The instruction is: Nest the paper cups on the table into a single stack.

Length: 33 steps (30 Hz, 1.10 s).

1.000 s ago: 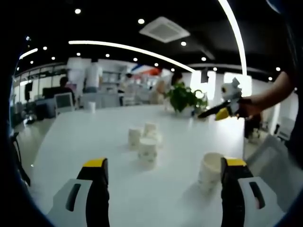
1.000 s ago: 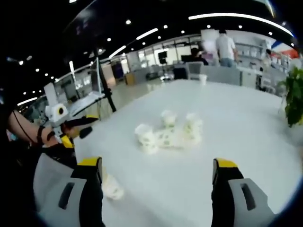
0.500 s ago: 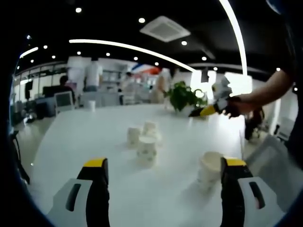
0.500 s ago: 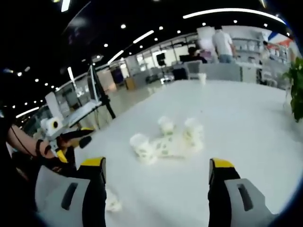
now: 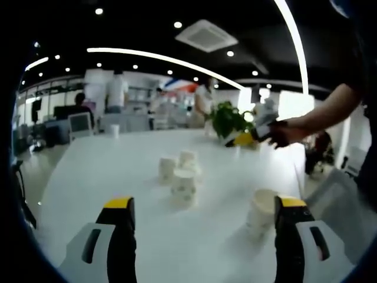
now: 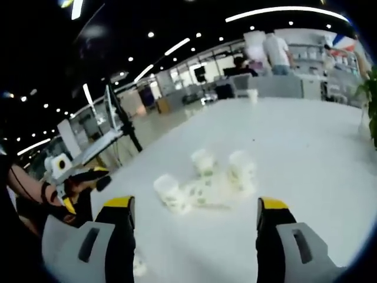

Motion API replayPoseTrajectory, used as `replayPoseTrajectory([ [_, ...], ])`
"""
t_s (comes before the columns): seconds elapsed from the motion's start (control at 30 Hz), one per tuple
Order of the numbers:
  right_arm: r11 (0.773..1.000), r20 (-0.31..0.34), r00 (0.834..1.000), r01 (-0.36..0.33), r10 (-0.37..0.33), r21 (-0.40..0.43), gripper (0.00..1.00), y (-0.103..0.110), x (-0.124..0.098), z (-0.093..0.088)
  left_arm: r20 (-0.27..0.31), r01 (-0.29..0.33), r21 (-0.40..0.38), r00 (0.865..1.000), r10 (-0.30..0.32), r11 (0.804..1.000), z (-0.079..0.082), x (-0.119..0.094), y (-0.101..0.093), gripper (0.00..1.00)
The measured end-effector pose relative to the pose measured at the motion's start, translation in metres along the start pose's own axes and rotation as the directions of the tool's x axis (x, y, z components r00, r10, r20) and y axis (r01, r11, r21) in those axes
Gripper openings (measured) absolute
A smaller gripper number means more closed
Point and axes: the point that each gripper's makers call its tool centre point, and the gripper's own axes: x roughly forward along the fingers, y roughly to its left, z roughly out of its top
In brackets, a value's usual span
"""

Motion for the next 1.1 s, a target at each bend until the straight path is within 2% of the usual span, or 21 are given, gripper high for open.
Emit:
replayPoseTrajectory([
  [0.3, 0.999, -0.022, 1.000, -0.020, 0.021, 0.029, 0.77, -0.005, 0.016, -0.008, 0.000, -0.006, -0.008, 1.000, 0.006, 1.000, -0.001, 0.001, 0.004, 0.96],
  [0.7, 0.995, -0.011, 0.998, -0.061, 0.062, 0.076, 0.67, -0.015, 0.044, -0.011, -0.011, -0.014, -0.022, 1.000, 0.013, 1.000, -0.006, 0.003, 0.007, 0.96],
  [1.1, 0.991, -0.015, 0.995, -0.100, 0.102, 0.086, 0.59, -0.014, 0.069, -0.015, -0.013, -0.041, -0.037, 0.999, 0.040, 0.998, -0.009, -0.003, 0.013, 0.96],
])
